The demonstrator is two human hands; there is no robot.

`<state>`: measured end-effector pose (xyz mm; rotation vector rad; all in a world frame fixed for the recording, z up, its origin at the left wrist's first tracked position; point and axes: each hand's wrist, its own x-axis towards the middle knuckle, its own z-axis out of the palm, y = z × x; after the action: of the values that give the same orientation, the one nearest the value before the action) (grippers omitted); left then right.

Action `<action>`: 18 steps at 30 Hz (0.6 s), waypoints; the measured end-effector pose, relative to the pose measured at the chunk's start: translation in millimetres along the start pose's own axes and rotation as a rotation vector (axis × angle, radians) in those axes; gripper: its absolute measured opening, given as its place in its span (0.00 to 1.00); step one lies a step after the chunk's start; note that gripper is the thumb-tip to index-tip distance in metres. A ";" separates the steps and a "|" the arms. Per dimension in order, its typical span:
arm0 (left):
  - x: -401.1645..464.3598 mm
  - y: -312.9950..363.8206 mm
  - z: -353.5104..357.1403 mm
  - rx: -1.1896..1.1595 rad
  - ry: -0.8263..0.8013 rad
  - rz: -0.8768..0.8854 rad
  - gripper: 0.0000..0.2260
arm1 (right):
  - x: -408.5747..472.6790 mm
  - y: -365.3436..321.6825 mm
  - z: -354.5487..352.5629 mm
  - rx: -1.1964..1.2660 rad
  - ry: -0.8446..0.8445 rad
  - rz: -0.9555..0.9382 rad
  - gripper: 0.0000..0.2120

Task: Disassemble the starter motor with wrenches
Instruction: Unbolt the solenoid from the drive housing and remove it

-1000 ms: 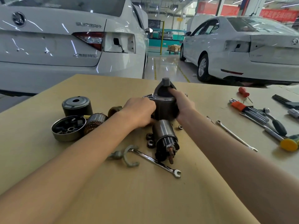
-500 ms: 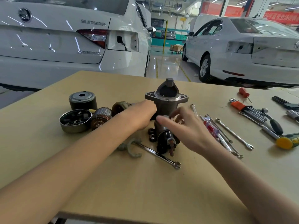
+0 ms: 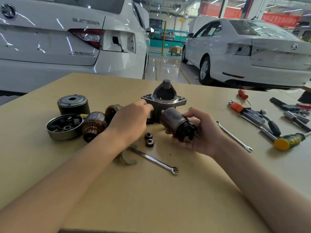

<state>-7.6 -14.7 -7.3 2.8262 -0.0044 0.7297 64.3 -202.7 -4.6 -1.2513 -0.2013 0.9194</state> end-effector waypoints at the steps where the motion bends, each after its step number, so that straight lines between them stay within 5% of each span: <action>1: -0.4 -0.9 -0.7 -0.091 0.043 0.018 0.14 | 1.3 -0.4 -0.9 0.044 -0.022 0.001 0.25; 10: -1.5 -4.3 3.0 -0.384 0.007 -0.012 0.12 | -5.2 -13.2 -17.4 -0.342 0.000 -0.058 0.27; 18: -7.9 14.4 -2.6 -1.146 -0.101 -0.111 0.24 | -4.9 -10.9 -28.0 -0.275 -0.402 -0.203 0.32</action>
<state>-16.6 -28.6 -5.8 1.7373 -0.2079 0.3566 83.2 -226.6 -3.1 -1.2573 -0.7812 0.9805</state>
